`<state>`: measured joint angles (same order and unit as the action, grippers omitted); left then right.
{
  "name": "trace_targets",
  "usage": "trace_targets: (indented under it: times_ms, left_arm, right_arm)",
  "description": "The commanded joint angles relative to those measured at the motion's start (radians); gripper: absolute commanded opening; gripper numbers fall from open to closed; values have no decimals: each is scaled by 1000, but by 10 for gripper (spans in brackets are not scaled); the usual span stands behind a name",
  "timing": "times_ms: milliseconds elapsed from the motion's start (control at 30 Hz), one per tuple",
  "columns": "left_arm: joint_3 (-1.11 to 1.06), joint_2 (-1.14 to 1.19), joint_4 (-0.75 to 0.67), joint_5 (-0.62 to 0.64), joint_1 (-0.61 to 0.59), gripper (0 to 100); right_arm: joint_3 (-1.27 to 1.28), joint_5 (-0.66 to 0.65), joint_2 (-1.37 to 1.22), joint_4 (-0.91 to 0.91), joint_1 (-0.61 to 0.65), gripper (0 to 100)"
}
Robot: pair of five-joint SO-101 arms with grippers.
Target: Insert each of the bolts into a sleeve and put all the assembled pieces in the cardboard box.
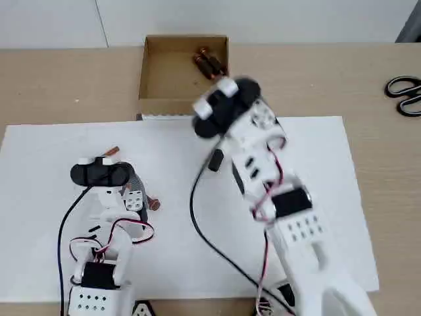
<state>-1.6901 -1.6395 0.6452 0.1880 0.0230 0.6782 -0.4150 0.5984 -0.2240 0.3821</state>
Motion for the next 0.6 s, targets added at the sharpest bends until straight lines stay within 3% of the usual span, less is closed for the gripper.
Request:
trace_targets:
  times_ms: [0, 233, 567]
  left_arm:
    - [2, 6, -9, -6, -2, 6]
    - [2, 6, -11, 0, -25, 6]
    - [2, 6, -11, 0, -29, 6]
  right_arm:
    - [-305, -5, -294, 38, -44, 2]
    - [-775, -23, -803, 36, -74, 2]
    - [-1261, -269, -1320, 45, -15, 4]
